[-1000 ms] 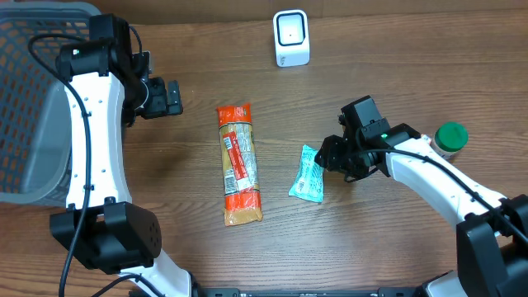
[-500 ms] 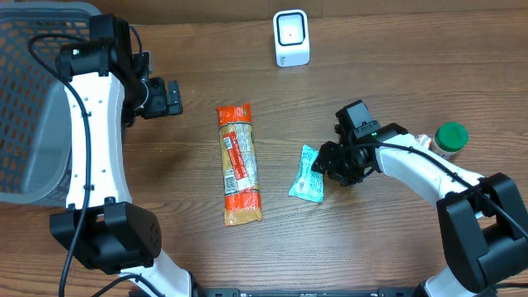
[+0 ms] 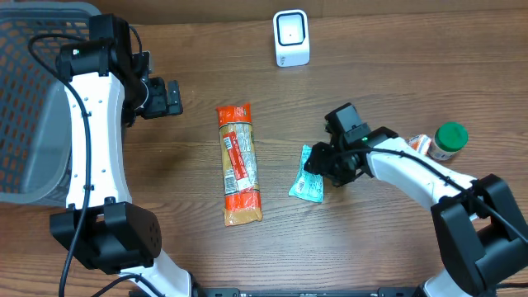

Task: Scan the item barcode
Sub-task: 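Lower the right gripper and close on the teal wrapped item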

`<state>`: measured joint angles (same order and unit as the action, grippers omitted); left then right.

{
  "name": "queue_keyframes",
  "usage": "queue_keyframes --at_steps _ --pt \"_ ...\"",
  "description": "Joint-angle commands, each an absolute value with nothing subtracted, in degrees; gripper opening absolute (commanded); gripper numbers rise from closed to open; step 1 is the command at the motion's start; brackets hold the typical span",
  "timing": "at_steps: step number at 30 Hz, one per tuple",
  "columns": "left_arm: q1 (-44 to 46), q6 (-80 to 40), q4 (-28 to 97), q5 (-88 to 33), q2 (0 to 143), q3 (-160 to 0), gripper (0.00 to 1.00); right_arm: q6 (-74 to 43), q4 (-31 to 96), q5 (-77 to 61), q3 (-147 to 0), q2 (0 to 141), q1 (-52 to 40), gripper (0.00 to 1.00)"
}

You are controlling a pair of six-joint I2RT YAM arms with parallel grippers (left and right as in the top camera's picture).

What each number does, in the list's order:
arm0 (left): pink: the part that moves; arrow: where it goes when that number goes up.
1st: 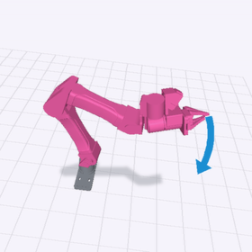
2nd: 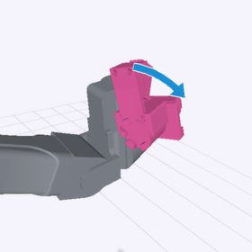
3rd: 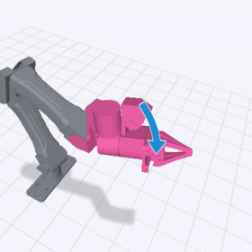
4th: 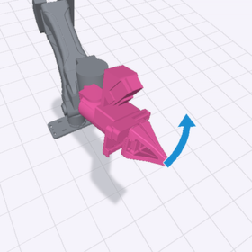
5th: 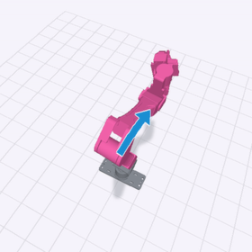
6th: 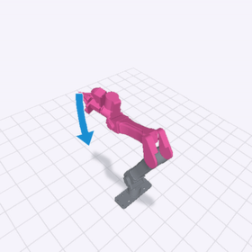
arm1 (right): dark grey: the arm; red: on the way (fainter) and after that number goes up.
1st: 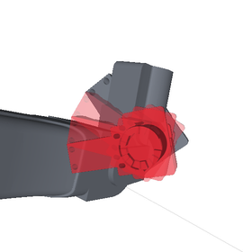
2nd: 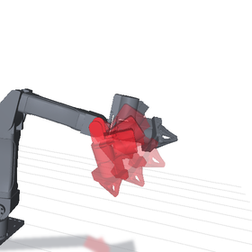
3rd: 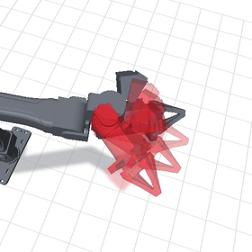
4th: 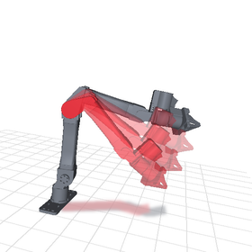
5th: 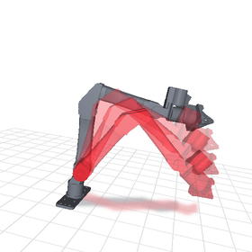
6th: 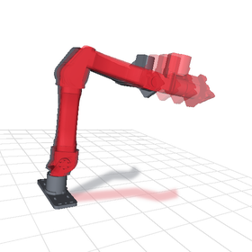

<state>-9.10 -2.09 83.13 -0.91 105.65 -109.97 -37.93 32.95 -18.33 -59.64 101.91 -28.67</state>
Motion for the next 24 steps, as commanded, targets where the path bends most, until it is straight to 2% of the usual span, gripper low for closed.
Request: queue_keyframes --at_steps 1,20,23,24 --pt "-9.0 -1.3 83.1 -1.3 104.2 -111.0 1.0 -42.1 32.6 -13.6 -59.2 103.0 -30.3 0.52" --pt "-9.0 -1.3 83.1 -1.3 104.2 -111.0 1.0 -45.9 29.4 -14.6 -56.8 103.7 -30.1 0.44" --pt "-9.0 -1.3 83.1 -1.3 104.2 -111.0 1.0 -46.5 28.3 -14.9 -55.9 103.7 -29.7 0.37" --pt "-9.0 -1.3 83.1 -1.3 104.2 -111.0 1.0 -46.5 28.2 -15.1 -55.9 103.7 -29.7 0.31"
